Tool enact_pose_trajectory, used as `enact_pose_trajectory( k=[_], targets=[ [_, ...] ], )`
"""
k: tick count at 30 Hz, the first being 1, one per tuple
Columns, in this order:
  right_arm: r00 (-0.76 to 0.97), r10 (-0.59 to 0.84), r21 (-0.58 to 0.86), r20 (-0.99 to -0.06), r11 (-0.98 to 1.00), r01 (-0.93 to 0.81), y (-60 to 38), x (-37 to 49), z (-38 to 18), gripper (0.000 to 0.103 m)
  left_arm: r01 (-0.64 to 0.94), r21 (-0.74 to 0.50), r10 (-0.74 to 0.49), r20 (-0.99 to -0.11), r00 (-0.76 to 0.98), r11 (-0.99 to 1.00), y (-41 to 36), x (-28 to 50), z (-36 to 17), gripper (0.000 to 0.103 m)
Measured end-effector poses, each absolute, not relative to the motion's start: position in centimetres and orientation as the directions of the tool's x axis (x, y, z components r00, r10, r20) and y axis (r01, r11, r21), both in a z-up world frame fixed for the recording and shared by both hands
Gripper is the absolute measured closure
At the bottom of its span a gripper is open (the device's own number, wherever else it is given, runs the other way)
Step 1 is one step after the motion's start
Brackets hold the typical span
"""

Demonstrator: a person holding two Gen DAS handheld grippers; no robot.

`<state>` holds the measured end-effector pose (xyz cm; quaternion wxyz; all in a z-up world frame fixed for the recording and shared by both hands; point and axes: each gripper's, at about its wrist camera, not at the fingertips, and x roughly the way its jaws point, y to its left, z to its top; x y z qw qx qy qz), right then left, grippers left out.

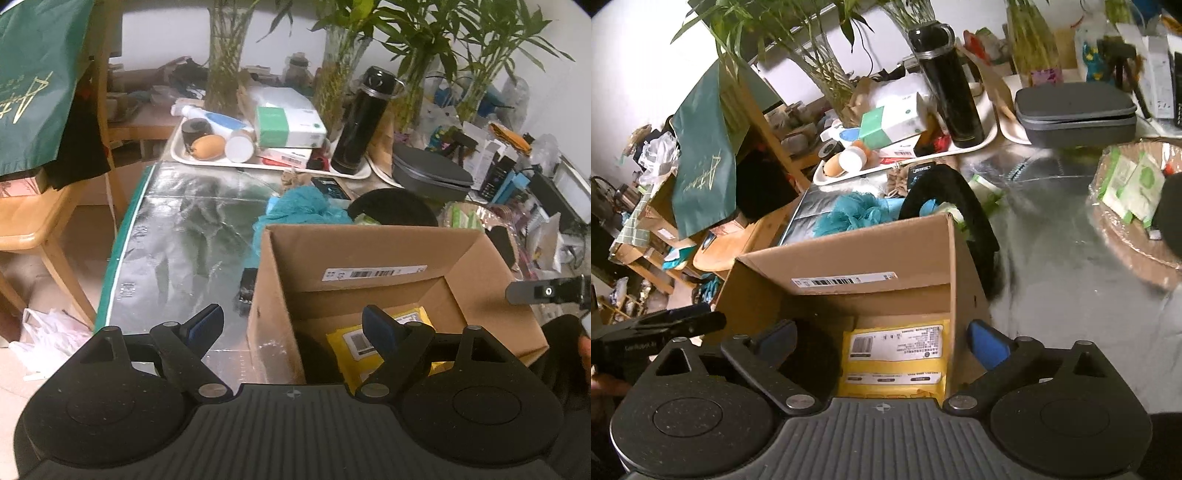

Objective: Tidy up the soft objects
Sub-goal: 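Move the right tool toward the black curved headband on the table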

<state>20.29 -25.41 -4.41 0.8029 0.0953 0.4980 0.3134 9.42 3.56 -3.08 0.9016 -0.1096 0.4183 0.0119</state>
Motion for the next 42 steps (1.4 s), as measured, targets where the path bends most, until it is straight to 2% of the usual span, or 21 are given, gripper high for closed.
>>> enact_pose_trajectory(
  k=[13,23,27,30,33,42],
  targets=[
    [0.295,0.604,0.471,-0.740,0.780,-0.412,-25.1,20.2,-4.5,0.004,-0.073,-0.214,-0.121,-0.767,0.631,0.974,2.1,10.3,-4.1,0.021],
    [0.307,0.578,0.423,-0.756,0.789,-0.445,-24.4,20.6,-4.4,0.004,-0.077,-0.101,-0.032,-0.788,0.615,0.992,0.1,10.2,-4.1,0.021],
    [0.362,0.555,0.370,-0.749,0.804,-0.466,-24.4,20.9,-3.5,0.006,-0.082,-0.127,-0.049,-0.784,0.619,0.989,0.6,10.4,-4.0,0.021],
    [0.392,0.556,0.360,-0.733,0.806,-0.470,-24.6,21.8,-2.4,0.006,-0.093,-0.152,-0.055,-0.756,0.653,0.984,1.3,10.5,-3.4,0.021],
    [0.419,0.547,0.341,-0.725,0.814,-0.471,-24.6,23.2,-1.3,0.006,-0.097,-0.127,-0.028,-0.737,0.676,0.987,1.3,11.0,-2.6,0.021],
    [0.470,0.487,0.191,-0.736,0.815,-0.547,-21.7,27.1,2.2,0.006,-0.099,-0.121,-0.008,-0.670,0.742,0.988,1.7,13.0,0.5,0.021]
  ],
)
